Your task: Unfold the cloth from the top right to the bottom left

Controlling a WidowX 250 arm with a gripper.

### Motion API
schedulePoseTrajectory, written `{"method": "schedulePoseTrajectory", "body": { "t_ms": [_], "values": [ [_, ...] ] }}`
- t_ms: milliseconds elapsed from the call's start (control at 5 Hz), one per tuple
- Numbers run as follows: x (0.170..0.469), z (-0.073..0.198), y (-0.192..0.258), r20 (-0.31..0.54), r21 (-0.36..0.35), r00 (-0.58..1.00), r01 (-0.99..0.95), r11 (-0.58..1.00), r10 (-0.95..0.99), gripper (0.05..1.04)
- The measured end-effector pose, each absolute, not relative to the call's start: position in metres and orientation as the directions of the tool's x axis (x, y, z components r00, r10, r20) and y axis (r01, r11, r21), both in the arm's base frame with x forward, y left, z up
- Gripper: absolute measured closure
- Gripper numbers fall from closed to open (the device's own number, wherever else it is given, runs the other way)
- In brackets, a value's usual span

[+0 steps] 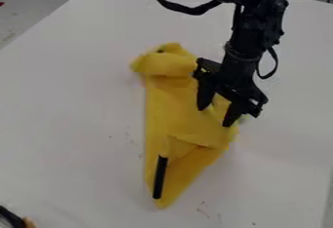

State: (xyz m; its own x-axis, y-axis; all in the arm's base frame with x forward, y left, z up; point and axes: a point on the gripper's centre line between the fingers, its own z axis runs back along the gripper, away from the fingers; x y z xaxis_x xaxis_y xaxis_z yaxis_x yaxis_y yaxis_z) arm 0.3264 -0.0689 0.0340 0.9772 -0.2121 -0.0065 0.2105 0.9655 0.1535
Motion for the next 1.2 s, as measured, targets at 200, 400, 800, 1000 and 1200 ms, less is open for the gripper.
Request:
{"method": "schedulePoseTrajectory", "body": {
  "t_ms": [200,400,800,1000,1200],
  "values": [
    [0.320,0.039,-0.065,-0.009,0.167,0.982,0.188,0.968,-0.189,0.071],
    [0.318,0.034,-0.068,-0.003,0.147,0.979,0.204,0.968,-0.205,0.075],
    [0.322,0.030,-0.068,0.019,0.104,0.976,0.216,0.971,-0.219,0.137],
    [0.321,0.026,-0.068,0.026,0.098,0.976,0.213,0.972,-0.217,0.423],
    [0.320,0.020,-0.069,0.015,0.093,0.977,0.212,0.973,-0.214,0.728]
  ]
}}
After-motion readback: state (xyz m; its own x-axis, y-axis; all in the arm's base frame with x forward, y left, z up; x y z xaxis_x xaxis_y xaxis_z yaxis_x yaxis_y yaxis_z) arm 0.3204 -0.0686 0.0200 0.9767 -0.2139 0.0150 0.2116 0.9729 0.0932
